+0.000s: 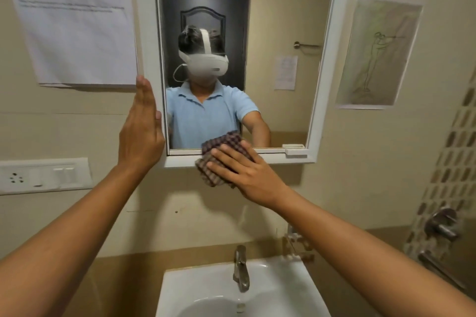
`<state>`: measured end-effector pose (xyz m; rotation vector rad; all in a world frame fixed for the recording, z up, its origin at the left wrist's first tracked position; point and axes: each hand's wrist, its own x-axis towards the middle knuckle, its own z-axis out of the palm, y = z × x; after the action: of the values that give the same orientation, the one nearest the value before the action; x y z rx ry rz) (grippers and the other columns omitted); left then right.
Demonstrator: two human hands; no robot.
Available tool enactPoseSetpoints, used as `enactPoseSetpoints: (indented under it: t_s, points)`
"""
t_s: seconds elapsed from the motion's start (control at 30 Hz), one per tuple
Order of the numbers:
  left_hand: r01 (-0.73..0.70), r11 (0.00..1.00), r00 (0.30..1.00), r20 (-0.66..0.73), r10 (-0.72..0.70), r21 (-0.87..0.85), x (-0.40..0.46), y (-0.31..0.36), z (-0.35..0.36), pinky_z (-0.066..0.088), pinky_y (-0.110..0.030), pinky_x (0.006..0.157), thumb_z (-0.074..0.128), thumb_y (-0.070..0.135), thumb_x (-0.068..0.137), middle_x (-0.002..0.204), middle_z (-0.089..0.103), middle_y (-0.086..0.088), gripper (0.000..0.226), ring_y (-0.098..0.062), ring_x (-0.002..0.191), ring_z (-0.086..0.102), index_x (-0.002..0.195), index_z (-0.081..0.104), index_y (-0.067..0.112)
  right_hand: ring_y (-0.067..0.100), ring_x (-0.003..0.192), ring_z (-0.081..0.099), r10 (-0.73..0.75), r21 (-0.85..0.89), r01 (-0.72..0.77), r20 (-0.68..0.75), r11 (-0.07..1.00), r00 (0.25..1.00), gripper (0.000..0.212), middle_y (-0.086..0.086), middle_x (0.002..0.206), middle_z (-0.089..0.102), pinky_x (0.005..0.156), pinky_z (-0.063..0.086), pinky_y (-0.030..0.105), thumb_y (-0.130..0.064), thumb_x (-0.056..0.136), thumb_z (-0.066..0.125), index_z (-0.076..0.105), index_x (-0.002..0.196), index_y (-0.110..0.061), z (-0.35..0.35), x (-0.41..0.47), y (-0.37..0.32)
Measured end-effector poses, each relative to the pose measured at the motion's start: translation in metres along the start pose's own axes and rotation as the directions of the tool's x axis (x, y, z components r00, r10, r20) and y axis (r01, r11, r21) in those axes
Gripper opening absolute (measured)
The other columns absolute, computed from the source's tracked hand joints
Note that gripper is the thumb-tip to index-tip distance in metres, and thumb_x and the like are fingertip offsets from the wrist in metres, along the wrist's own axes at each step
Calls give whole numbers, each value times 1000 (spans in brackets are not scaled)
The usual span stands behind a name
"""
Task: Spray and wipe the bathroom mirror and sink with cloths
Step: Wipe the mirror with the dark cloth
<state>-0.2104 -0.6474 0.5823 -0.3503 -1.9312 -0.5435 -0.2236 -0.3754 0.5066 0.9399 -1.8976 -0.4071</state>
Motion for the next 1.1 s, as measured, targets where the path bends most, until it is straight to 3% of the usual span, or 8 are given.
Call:
enactPoseSetpoints:
  t_s: [0.27, 0.5, 0.57, 0.63, 0.73, 0.87, 1.0, 1.1]
  points:
    - [35, 999, 999, -13, -35, 10, -1, 3, 3, 50, -41, 82, 35, 18, 104, 168, 2, 1, 67, -34, 143, 37, 159, -2, 15, 25, 153, 8, 165, -36, -163, 46, 986, 985, 77, 2, 164, 17, 121, 6, 56, -18, 87, 62, 28, 156, -28, 2, -45, 17]
    - [18, 1000, 1000, -22, -17, 19, -2, -1, 8, 51, -52, 89, 34, 14, 103, 167, -4, 4, 70, -38, 142, 37, 157, -9, 21, 22, 153, 14, 42, 1, -42, 7, 999, 999, 71, -1, 164, 23, 120, 14, 55, -8, 90, 44, 28, 155, -29, 3, 21, -24]
    - [22, 999, 999, -29, -21, 34, -1, -2, 9, 45, -54, 102, 34, 12, 103, 167, -4, 3, 69, -33, 148, 27, 157, -8, 17, 22, 152, 16, 30, -23, -30, 7, 999, 1000, 68, 0, 163, 25, 120, 17, 54, -5, 91, 41, 30, 155, -28, 2, 19, -21]
    - [14, 998, 999, -33, -12, 59, -1, -1, 11, 24, -51, 120, 34, 10, 103, 167, -2, -5, 68, -26, 153, 12, 157, -7, 12, 23, 150, 23, 47, -27, -47, -3, 999, 999, 65, 1, 161, 31, 119, 22, 54, -4, 92, 43, 35, 153, -26, 1, 4, -13]
    - [18, 990, 1000, -10, -17, 143, 0, -1, 11, 5, -45, 125, 33, 11, 103, 167, -3, -11, 67, -24, 154, 1, 157, -6, 9, 25, 148, 30, 99, -24, -99, -3, 995, 995, 63, 3, 158, 37, 116, 29, 55, -4, 92, 47, 40, 150, -25, -4, -26, 5]
    - [21, 973, 998, 47, -33, 229, 2, 5, 10, 0, -49, 124, 24, 21, 99, 166, -6, -13, 68, -26, 154, -6, 157, -10, 13, 27, 148, 29, 130, -58, -129, 24, 990, 991, 67, 4, 159, 34, 117, 29, 53, -1, 89, 45, 39, 151, -23, -15, -66, 33]
    - [14, 944, 992, 117, -55, 329, 5, 9, 3, -1, -51, 124, 16, 33, 91, 166, -4, -15, 74, -28, 154, -5, 157, -5, 8, 26, 149, 25, 40, -114, -30, 93, 993, 995, 63, 3, 161, 30, 117, 26, 51, -5, 93, 37, 34, 153, -22, -15, -97, 51]
    - [-40, 910, 986, 164, -31, 413, 8, 3, -2, 3, -54, 123, 20, 29, 91, 167, -4, -13, 74, -29, 154, -4, 158, -5, 9, 24, 145, 35, 5, -147, 11, 103, 989, 995, 58, 2, 157, 38, 113, 27, 51, -7, 93, 33, 44, 149, -20, -19, -110, 58]
